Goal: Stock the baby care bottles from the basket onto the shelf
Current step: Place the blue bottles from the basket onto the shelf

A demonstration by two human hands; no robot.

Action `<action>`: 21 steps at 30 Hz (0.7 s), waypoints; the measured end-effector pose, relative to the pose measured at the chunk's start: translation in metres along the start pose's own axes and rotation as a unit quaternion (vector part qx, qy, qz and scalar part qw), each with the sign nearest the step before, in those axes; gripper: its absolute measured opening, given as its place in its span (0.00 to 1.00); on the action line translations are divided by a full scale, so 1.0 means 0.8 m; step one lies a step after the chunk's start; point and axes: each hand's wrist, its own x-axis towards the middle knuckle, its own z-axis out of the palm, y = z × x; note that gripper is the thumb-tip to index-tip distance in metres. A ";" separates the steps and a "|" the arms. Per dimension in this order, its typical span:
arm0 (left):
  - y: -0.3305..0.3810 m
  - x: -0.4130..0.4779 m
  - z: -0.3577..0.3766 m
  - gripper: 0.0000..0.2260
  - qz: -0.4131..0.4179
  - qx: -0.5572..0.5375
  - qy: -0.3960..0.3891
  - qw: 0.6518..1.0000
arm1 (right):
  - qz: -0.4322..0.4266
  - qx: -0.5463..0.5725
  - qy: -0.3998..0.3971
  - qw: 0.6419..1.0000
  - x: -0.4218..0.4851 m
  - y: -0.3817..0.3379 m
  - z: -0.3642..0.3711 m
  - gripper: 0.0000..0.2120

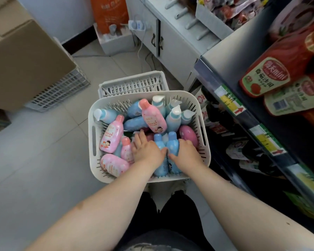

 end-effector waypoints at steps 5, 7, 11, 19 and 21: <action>-0.012 -0.012 0.003 0.35 0.027 -0.020 0.074 0.997 | 0.008 0.027 0.018 0.999 0.008 0.002 -0.001 0.21; -0.017 -0.022 0.003 0.35 0.044 -0.059 0.113 0.991 | 0.013 0.047 0.018 0.999 0.007 0.002 -0.003 0.20; -0.021 -0.042 -0.004 0.30 0.042 -0.185 0.140 0.972 | 0.003 0.070 0.015 0.997 -0.002 0.000 -0.004 0.20; -0.024 -0.056 -0.042 0.21 0.000 -0.321 0.121 0.939 | -0.035 0.123 0.046 0.991 -0.043 -0.003 -0.035 0.21; -0.028 -0.056 -0.050 0.20 0.012 -0.338 0.100 0.936 | -0.058 0.144 0.067 0.986 -0.057 -0.009 -0.047 0.21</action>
